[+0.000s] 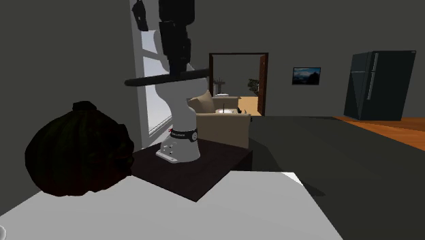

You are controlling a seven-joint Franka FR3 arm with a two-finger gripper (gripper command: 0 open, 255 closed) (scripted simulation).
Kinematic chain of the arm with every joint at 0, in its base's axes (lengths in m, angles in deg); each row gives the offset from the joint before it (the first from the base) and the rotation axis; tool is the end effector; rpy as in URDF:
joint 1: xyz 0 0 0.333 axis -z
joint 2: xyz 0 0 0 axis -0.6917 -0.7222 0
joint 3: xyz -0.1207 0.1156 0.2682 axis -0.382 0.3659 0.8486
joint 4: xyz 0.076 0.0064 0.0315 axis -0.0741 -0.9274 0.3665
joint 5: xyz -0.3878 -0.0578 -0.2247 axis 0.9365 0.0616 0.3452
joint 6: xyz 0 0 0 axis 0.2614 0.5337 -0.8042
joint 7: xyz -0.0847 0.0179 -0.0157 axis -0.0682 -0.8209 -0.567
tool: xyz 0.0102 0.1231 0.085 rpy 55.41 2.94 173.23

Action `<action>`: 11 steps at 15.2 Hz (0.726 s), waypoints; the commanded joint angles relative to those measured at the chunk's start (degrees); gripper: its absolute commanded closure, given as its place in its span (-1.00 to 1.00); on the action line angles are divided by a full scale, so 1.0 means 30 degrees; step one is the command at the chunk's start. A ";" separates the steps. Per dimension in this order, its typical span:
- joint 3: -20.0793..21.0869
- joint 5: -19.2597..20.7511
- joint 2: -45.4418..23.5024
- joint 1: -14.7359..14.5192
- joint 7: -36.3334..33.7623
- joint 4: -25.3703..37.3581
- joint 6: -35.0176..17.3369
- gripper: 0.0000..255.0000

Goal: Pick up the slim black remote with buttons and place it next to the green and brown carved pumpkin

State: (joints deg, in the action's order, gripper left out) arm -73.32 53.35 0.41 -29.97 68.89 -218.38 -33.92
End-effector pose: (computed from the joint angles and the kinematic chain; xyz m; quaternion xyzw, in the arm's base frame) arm 0.3144 -0.3589 0.4850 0.9768 0.2100 0.0141 0.0383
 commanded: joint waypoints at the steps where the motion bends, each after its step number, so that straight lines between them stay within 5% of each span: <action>1: -0.0853 0.0170 -0.0385 0.0159 0.1031 0.0536 -0.0042 1.00; 11: -0.5942 -0.0710 -0.4091 -0.0098 0.6623 0.4458 -0.0632 1.00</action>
State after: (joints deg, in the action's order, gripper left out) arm -88.72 52.30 -9.52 -29.72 86.19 -207.05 -35.33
